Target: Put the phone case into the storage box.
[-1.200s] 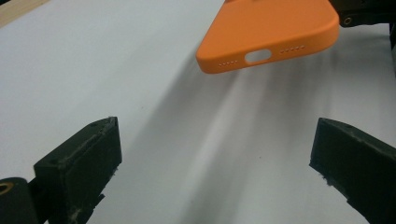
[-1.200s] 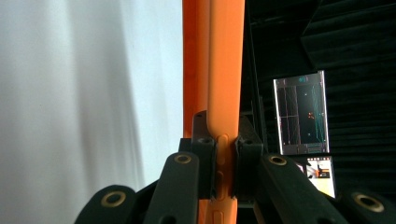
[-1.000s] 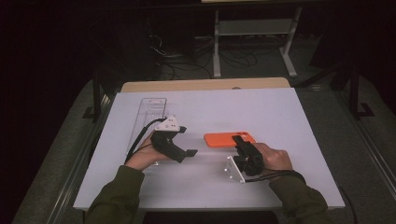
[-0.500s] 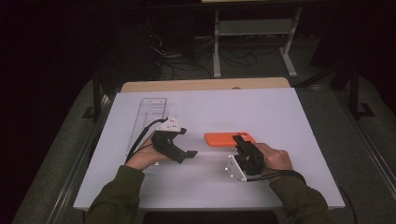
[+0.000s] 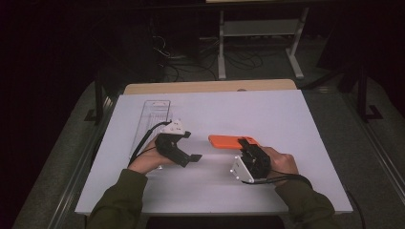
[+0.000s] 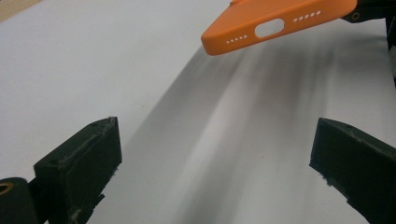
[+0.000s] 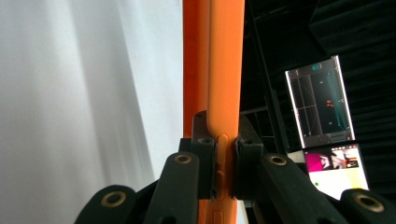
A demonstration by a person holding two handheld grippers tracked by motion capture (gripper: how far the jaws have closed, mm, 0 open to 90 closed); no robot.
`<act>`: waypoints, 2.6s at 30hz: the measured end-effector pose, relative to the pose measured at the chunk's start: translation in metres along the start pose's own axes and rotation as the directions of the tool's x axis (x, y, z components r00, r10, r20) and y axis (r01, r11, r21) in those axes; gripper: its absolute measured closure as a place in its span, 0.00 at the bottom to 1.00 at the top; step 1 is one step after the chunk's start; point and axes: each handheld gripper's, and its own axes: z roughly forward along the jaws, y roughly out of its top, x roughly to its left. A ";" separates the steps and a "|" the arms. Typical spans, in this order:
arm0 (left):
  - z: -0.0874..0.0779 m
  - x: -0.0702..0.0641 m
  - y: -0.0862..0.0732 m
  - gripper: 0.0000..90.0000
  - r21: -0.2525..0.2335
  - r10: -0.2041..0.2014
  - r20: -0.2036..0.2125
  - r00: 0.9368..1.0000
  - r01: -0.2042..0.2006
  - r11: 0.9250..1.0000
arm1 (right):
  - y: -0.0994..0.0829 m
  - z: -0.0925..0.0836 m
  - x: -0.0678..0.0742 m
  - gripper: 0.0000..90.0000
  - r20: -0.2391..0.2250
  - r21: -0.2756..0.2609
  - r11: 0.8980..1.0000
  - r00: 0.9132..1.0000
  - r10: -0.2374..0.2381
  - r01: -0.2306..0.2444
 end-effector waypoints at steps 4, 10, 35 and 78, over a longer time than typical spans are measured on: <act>0.001 -0.001 0.000 0.02 -0.005 -0.011 -0.001 1.000 0.011 1.000 | -0.001 0.001 -0.002 0.89 -0.009 -0.004 0.999 0.999 0.033 -0.033; 0.001 -0.001 0.000 0.02 -0.007 -0.005 -0.003 1.000 0.005 1.000 | -0.002 0.000 -0.002 0.89 -0.029 0.002 0.998 0.998 0.058 -0.058; 0.000 -0.001 0.000 0.02 -0.004 0.000 -0.003 1.000 0.000 1.000 | -0.004 0.002 -0.009 0.89 -0.076 0.004 0.987 0.984 0.159 -0.160; 0.000 -0.001 0.001 0.02 0.025 0.017 -0.033 0.999 -0.016 1.000 | -0.016 0.006 -0.023 0.89 -0.201 0.057 0.867 0.844 0.496 -0.496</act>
